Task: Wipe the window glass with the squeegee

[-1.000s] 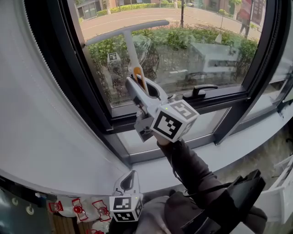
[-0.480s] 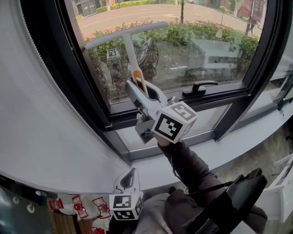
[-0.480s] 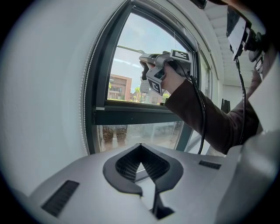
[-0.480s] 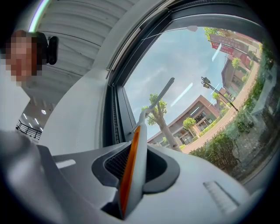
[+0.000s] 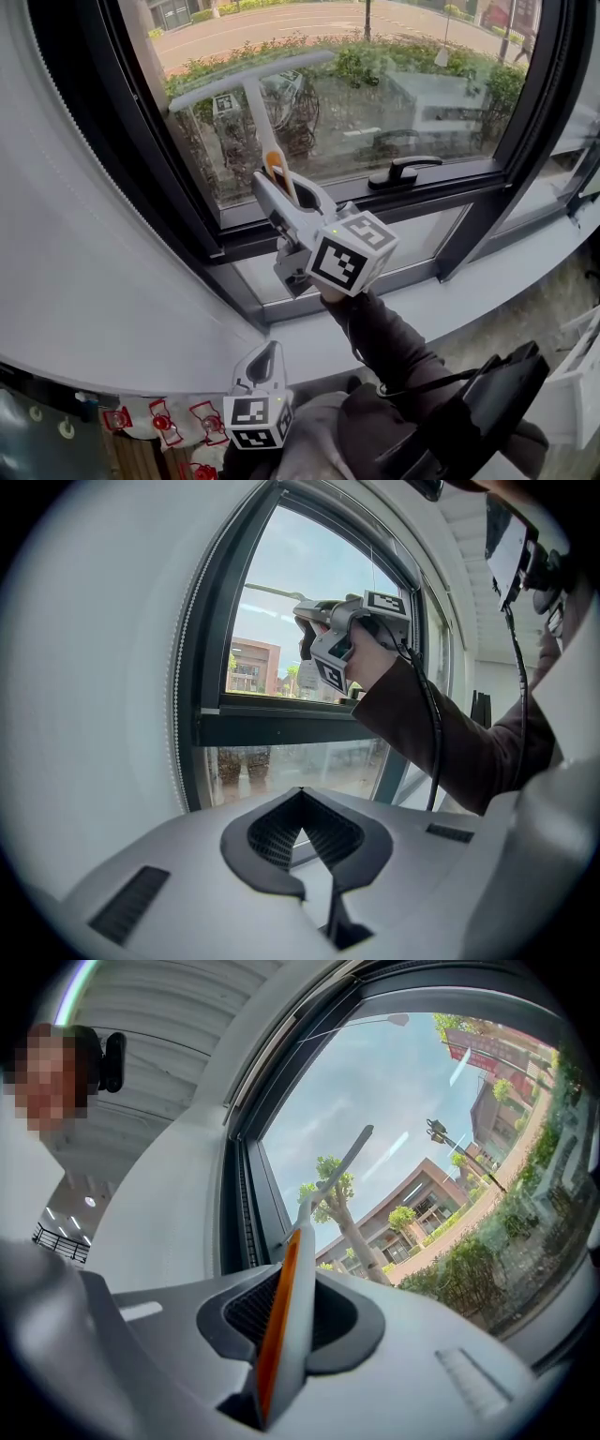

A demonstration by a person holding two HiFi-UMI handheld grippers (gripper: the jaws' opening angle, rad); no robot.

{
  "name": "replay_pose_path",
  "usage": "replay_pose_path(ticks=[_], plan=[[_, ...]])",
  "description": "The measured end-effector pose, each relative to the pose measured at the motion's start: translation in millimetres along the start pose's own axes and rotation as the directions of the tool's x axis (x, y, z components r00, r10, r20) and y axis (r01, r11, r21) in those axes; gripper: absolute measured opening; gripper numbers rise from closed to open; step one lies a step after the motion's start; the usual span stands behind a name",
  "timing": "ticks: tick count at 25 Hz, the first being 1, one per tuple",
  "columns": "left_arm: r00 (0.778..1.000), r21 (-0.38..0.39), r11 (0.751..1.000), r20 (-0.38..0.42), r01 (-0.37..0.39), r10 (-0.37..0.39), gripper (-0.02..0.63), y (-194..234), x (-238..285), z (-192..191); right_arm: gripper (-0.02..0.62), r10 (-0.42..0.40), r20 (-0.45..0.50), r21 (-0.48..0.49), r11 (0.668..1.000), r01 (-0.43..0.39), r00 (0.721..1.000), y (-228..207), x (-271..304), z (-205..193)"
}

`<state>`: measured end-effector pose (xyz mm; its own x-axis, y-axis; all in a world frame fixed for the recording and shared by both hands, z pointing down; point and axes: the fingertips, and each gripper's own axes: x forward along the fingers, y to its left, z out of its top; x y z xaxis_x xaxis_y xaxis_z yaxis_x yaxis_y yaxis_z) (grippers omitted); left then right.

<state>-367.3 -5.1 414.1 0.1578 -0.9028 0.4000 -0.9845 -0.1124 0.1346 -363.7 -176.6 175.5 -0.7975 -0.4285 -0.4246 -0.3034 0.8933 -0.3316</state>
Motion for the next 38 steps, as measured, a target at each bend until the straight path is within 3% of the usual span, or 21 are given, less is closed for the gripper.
replay_pose_path(ticks=[19, 24, 38], plan=[[1.0, 0.016, 1.0, -0.01, 0.01, -0.01, 0.0, -2, -4, -4, 0.058, -0.019, -0.037, 0.02, 1.0, 0.02, 0.999, -4, -14, -20], [0.999, 0.031, 0.999, -0.018, 0.035, -0.034, 0.0, -3, -6, -5, 0.057, -0.067, -0.034, 0.026, 0.997, 0.068, 0.997, -12, -28, -26], [0.999, 0.032, 0.999, 0.018, 0.042, -0.043, 0.0, -4, 5, 0, 0.057, -0.029, -0.059, 0.017, 0.999, 0.03, 0.998, -11, -21, -32]])
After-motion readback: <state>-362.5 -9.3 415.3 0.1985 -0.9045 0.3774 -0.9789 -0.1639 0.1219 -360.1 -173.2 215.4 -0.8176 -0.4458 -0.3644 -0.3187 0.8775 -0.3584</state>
